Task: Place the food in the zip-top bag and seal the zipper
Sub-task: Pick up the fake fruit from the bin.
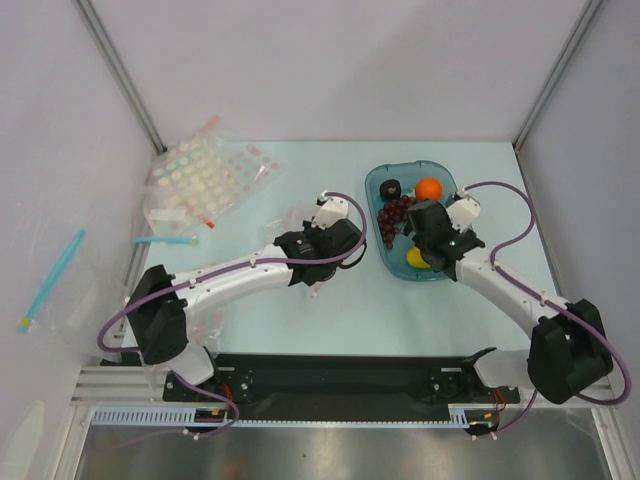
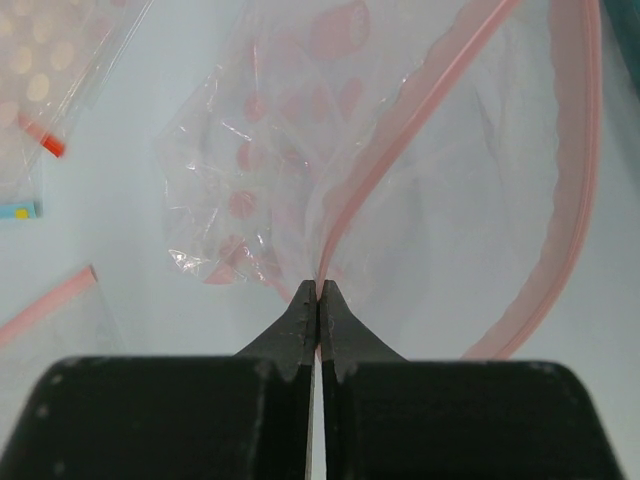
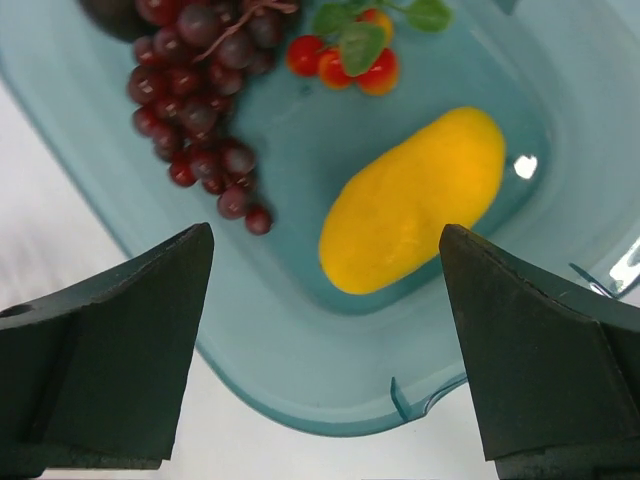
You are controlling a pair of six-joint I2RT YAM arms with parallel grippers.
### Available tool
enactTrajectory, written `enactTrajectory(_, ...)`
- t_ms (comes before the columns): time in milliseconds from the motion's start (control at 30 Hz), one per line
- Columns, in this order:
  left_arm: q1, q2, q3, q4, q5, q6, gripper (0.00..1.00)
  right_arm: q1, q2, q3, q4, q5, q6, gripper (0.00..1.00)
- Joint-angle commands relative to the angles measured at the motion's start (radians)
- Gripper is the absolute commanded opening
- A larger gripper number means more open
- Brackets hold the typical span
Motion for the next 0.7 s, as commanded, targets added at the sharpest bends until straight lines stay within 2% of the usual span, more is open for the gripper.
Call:
enactTrajectory(0, 0.005, -0.021, 0.015, 0.011, -0.006, 0.008, 0.01, -0.002, 0.067, 0.111, -0.243, 0.134, 0.181, 1.0)
enactTrajectory(133, 0.005, -0.024, 0.015, 0.01, -0.006, 0.008, 0.0, -0.031, 0.124, 0.126, -0.269, 0.089, 0.193, 1.0)
enactTrajectory(333, 0.006, -0.019, 0.019, 0.007, -0.007, 0.007, 0.0, -0.114, 0.152, 0.096, -0.222, -0.04, 0.19, 1.0)
enactTrajectory(500, 0.003, -0.012, 0.022, 0.002, -0.012, 0.005, 0.0, -0.197, 0.176, -0.011, -0.058, -0.228, 0.187, 0.99)
enactTrajectory(667, 0.003, -0.01, 0.022, 0.0, -0.01, 0.004, 0.0, -0.231, 0.251, -0.01, 0.004, -0.306, 0.173, 0.98)
